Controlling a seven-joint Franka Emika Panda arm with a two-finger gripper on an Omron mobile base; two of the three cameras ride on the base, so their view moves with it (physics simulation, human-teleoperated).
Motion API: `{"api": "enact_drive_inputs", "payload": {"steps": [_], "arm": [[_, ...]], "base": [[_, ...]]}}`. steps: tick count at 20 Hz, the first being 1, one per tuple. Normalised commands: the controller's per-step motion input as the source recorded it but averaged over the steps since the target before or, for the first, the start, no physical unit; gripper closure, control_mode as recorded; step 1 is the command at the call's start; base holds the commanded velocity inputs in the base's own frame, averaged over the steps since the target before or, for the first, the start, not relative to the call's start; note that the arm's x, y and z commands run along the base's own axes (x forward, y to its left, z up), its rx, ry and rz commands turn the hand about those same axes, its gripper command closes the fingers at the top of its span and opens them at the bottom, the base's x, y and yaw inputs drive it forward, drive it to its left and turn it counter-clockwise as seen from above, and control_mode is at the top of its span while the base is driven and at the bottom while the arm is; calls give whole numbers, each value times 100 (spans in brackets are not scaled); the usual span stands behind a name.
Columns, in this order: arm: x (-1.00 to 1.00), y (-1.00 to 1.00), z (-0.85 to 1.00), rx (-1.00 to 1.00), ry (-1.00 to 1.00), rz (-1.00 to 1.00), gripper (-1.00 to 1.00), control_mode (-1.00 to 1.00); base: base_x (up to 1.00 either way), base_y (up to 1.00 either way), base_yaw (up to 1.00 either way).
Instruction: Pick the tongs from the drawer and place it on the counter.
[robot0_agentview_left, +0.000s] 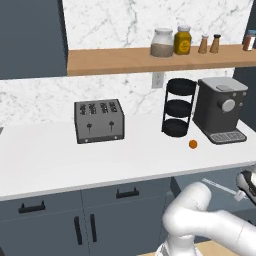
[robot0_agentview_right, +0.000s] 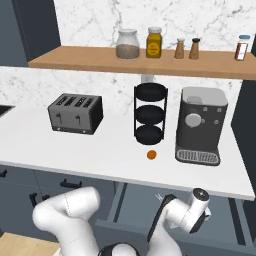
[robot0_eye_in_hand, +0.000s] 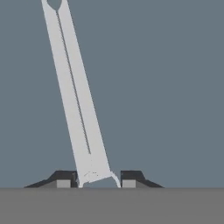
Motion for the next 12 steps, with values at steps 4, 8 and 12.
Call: {"api": "enact_drive_inputs", "payload": {"steps": [4, 8, 12], "arm": [[-73, -21, 60, 6, -1, 19, 100, -100], [-53, -12, 100, 4, -1, 19, 100, -100], [-44, -3, 100, 0, 0, 18, 100, -100]], "base": [[0, 0, 0], [0, 0, 0], [0, 0, 0]]}}
